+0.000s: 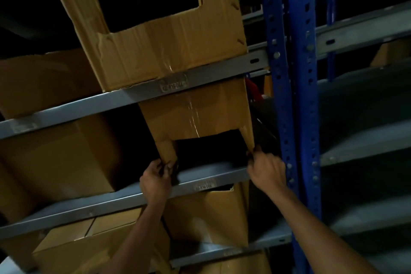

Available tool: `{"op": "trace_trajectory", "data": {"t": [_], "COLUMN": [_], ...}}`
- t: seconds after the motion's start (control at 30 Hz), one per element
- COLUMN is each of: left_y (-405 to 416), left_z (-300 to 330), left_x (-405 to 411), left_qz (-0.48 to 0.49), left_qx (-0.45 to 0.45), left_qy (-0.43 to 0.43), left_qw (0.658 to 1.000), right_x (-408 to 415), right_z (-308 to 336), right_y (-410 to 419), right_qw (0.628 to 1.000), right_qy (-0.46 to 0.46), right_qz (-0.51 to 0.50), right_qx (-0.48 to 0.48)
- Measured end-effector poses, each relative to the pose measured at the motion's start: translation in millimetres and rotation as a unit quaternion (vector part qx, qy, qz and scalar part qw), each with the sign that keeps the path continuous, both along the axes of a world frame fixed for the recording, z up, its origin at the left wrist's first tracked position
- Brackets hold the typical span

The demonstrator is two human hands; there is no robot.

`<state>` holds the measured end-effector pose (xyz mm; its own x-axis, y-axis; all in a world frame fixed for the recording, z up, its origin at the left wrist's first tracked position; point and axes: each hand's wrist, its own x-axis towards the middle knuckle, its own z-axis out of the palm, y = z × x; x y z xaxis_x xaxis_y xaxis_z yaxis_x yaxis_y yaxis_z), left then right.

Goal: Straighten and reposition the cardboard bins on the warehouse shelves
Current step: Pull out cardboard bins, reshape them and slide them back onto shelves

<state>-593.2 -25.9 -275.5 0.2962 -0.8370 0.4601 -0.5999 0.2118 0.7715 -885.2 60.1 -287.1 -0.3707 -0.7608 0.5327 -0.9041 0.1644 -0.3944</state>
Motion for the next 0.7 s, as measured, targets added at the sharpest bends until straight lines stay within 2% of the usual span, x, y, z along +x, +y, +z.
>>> {"op": "trace_trajectory", "data": {"t": [0.2,0.37,0.5,0.7], "left_y": [54,112,184,308], "left_z": [-11,-21,-14,2], "left_x": [9,24,35,64], "left_qz": [-0.051,-0.053,-0.083,-0.1], "left_qx": [-0.015,-0.014,-0.036,-0.058], "left_qy": [0.094,0.117,0.118,0.088], "left_qw": [0.994,0.992,0.989,0.989], "right_x": [10,31,46,64], "right_z": [-1,-8,-2,-2], "right_y": [49,110,174,282], "right_qw": [0.99,0.981,0.971,0.969], "right_qy": [-0.128,-0.187,-0.233,-0.242], "right_qz": [0.044,0.033,0.039,0.037], "right_qx": [-0.033,-0.033,-0.046,-0.036]}}
